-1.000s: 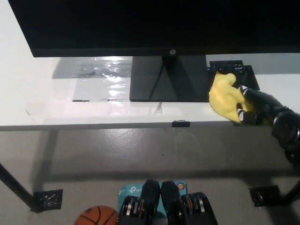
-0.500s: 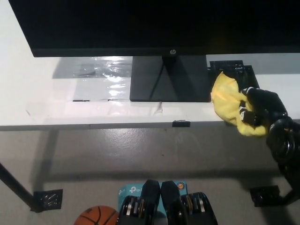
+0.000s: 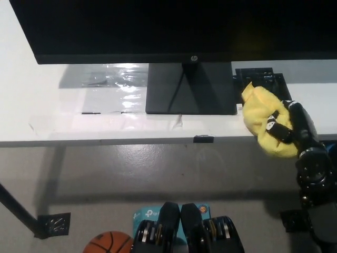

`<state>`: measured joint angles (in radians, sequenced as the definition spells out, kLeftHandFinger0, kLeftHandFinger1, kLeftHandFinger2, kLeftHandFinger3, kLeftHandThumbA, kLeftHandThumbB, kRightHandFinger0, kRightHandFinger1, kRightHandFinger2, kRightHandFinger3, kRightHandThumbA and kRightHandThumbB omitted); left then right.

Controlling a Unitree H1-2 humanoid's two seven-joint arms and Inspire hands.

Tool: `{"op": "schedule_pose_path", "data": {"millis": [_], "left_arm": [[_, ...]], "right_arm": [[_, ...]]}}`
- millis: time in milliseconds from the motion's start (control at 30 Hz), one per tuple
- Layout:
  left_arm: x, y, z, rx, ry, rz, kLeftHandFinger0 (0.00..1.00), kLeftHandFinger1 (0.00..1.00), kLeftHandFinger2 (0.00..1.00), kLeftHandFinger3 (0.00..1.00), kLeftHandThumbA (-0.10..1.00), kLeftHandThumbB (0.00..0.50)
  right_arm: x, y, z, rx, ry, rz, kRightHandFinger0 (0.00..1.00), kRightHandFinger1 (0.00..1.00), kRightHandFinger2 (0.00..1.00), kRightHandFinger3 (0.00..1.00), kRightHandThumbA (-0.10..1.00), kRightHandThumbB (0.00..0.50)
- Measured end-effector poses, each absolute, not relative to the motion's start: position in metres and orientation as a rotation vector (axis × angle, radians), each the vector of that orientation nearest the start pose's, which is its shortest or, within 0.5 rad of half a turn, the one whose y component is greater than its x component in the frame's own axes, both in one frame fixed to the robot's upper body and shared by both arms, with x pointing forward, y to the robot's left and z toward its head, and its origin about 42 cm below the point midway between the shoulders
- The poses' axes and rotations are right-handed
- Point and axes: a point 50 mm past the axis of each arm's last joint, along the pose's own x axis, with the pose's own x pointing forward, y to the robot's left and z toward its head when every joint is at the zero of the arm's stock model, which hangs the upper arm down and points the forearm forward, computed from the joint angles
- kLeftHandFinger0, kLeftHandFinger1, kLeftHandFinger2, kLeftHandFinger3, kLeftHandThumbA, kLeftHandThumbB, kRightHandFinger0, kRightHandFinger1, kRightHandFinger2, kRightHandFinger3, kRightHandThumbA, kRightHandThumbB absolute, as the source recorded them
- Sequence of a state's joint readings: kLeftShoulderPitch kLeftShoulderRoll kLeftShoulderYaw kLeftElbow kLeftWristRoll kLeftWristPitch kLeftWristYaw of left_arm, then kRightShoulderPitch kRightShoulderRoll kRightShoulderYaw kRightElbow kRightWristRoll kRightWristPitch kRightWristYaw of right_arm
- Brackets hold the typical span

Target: The robot uses its right hand to pick up the cloth kept in the middle of the desk and use it to wipe the monitor in the middle of the desk by swiping its screen twice

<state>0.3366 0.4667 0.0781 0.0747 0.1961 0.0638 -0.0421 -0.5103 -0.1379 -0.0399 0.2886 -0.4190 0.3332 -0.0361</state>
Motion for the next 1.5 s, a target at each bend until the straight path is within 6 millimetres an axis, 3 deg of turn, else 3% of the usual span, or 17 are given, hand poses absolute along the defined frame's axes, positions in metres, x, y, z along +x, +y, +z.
{"op": "schedule_pose_path", "data": {"millis": [67, 100, 133, 233, 367, 500, 667, 800, 933, 1000, 1100, 1133, 1200, 1233, 1267, 1333, 1500], "left_arm": [[0.147, 0.411, 0.048, 0.655, 0.483, 0.046, 0.57, 0.58, 0.72, 0.92, 0.13, 0.001], [0.146, 0.411, 0.047, 0.655, 0.484, 0.046, 0.57, 0.58, 0.72, 0.92, 0.12, 0.000], [0.146, 0.411, 0.047, 0.654, 0.485, 0.045, 0.55, 0.58, 0.72, 0.93, 0.12, 0.000], [0.145, 0.411, 0.047, 0.653, 0.490, 0.045, 0.54, 0.57, 0.70, 0.93, 0.10, 0.000], [0.144, 0.411, 0.046, 0.654, 0.493, 0.044, 0.55, 0.57, 0.70, 0.94, 0.09, 0.000], [0.141, 0.412, 0.045, 0.653, 0.500, 0.045, 0.53, 0.55, 0.68, 0.92, 0.08, 0.002], [0.135, 0.412, 0.043, 0.652, 0.512, 0.045, 0.52, 0.54, 0.69, 0.91, 0.08, 0.000], [0.132, 0.413, 0.041, 0.651, 0.516, 0.045, 0.51, 0.54, 0.69, 0.90, 0.09, 0.002], [0.132, 0.413, 0.042, 0.651, 0.513, 0.044, 0.54, 0.56, 0.70, 0.90, 0.11, 0.004], [0.132, 0.413, 0.042, 0.651, 0.512, 0.044, 0.52, 0.54, 0.69, 0.90, 0.10, 0.005], [0.132, 0.413, 0.042, 0.651, 0.512, 0.044, 0.53, 0.54, 0.69, 0.90, 0.10, 0.005], [0.132, 0.414, 0.042, 0.651, 0.512, 0.044, 0.54, 0.55, 0.70, 0.91, 0.10, 0.002], [0.132, 0.414, 0.042, 0.652, 0.511, 0.044, 0.54, 0.55, 0.70, 0.92, 0.10, 0.003], [0.132, 0.414, 0.043, 0.652, 0.509, 0.045, 0.54, 0.56, 0.70, 0.92, 0.11, 0.004], [0.132, 0.414, 0.044, 0.653, 0.507, 0.046, 0.54, 0.56, 0.70, 0.93, 0.11, 0.004], [0.131, 0.414, 0.044, 0.654, 0.507, 0.049, 0.54, 0.56, 0.70, 0.92, 0.10, 0.009], [0.131, 0.415, 0.044, 0.655, 0.509, 0.050, 0.53, 0.55, 0.70, 0.91, 0.07, 0.011]], "right_arm": [[0.439, -0.246, 0.188, -0.426, 0.079, -0.177, 0.00, 0.00, 0.36, 0.05, -0.10, 0.040], [0.438, -0.248, 0.191, -0.381, 0.071, -0.194, 0.00, 0.00, 0.37, 0.13, -0.10, 0.027], [0.437, -0.251, 0.195, -0.338, 0.064, -0.213, 0.00, 0.00, 0.37, 0.13, -0.10, 0.007], [0.434, -0.263, 0.206, -0.203, 0.041, -0.276, 0.00, 0.00, 0.36, 0.25, -0.10, 0.005], [0.432, -0.281, 0.223, -0.068, 0.000, -0.342, 0.00, 0.00, 0.39, 0.32, -0.10, 0.019], [0.433, -0.294, 0.252, 0.029, -0.067, -0.381, 0.00, 0.00, 0.40, 0.29, -0.10, 0.056], [0.442, -0.302, 0.286, 0.059, -0.131, -0.382, 0.00, 0.00, 0.42, 0.24, -0.10, 0.049], [0.449, -0.306, 0.300, -0.003, -0.144, -0.357, 0.00, 0.00, 0.30, 0.18, -0.10, 0.087], [0.466, -0.306, 0.307, -0.153, -0.108, -0.299, 0.00, 0.00, 0.29, 0.22, -0.10, 0.115], [0.475, -0.305, 0.309, -0.216, -0.086, -0.277, 0.00, 0.00, 0.31, 0.10, -0.10, 0.140], [0.493, -0.302, 0.309, -0.324, -0.023, -0.241, 0.00, 0.00, 0.24, 0.05, -0.10, 0.132], [0.498, -0.299, 0.309, -0.352, -0.007, -0.229, 0.00, 0.00, 0.23, 0.10, -0.10, 0.158], [0.510, -0.291, 0.310, -0.420, 0.026, -0.197, 0.00, 0.00, 0.22, 0.07, -0.10, 0.153], [0.515, -0.286, 0.311, -0.456, 0.040, -0.182, 0.00, 0.00, 0.24, 0.08, -0.10, 0.120], [0.518, -0.283, 0.312, -0.484, 0.048, -0.173, 0.00, 0.00, 0.25, 0.08, -0.10, 0.118], [0.524, -0.277, 0.313, -0.541, 0.063, -0.153, 0.00, 0.03, 0.32, 0.01, -0.10, 0.092], [0.531, -0.264, 0.315, -0.586, 0.082, -0.128, 0.00, 0.00, 0.32, 0.09, -0.10, 0.119]]}}
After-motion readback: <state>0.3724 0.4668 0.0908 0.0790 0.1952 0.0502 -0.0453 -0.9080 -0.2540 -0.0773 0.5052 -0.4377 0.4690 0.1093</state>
